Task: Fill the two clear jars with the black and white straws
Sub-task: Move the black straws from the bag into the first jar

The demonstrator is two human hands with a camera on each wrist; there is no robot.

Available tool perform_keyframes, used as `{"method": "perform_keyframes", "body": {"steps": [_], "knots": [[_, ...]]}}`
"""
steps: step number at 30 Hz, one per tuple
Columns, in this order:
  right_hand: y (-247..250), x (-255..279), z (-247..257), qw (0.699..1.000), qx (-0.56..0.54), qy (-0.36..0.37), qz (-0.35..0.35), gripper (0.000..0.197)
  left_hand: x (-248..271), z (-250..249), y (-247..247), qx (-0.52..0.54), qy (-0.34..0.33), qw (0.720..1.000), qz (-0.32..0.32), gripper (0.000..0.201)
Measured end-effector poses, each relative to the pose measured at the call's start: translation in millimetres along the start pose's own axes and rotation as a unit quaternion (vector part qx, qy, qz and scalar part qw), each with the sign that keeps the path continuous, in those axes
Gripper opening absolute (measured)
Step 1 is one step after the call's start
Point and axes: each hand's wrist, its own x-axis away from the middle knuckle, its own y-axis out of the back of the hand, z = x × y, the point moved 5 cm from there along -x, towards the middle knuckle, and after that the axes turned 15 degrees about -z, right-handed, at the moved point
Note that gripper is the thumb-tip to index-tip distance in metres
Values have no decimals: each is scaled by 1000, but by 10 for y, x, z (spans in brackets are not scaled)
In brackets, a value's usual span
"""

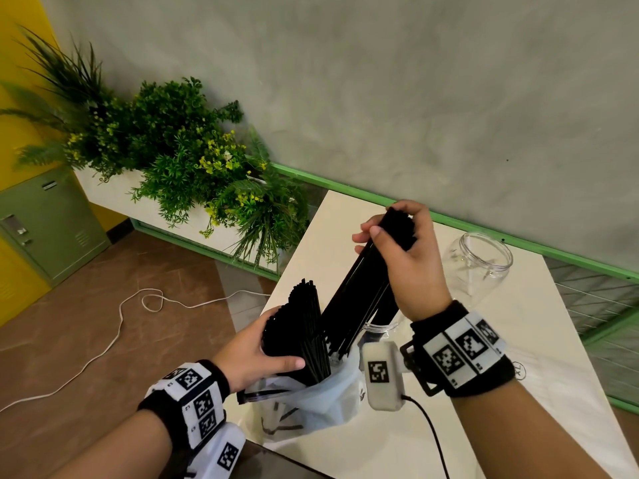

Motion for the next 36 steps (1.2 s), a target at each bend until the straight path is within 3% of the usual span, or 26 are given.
{"method": "perform_keyframes", "body": {"steps": [6,15,23,27,31,36], "knots": [[134,-122,102,999,31,31,-27,36,6,-22,-14,-6,2,1000,4,128],[316,-214,219,994,48,71,-63,29,16,-44,-16,-5,0,1000,10,122],[498,-352,620,974,45,193,-112,31,37,-68,-32,-8,-2,1000,12,121],[469,-327,471,965,90,207,-133,39,42,-57,-46,-3,2,1000,11,118],[492,-249,184,960,136,174,-175,39,56,-65,-54,6,3,1000,14,109],[581,-155,296,940,81,217,-249,36,71,-47,-59,-1,9,1000,7,115]]}}
